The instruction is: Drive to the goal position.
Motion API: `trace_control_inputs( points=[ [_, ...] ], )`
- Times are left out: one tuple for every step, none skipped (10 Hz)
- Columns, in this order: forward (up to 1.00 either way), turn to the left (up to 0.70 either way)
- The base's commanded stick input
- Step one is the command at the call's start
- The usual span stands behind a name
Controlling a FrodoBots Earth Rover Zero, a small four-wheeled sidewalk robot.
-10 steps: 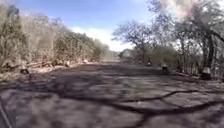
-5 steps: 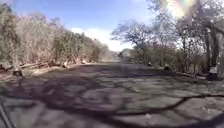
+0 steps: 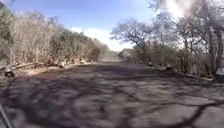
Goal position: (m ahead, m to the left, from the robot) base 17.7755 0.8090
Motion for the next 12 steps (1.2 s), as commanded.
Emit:
trace_control_inputs(
  points=[
    [0.7,0.0],
    [0.7,0.0],
    [0.7,0.0],
    [0.7,0.0],
    [0.7,0.0],
    [0.7,0.0],
    [0.7,0.0],
    [0.7,0.0],
    [0.7,0.0],
    [0.7,0.0],
    [0.7,0.0],
    [0.7,0.0]
  ],
)
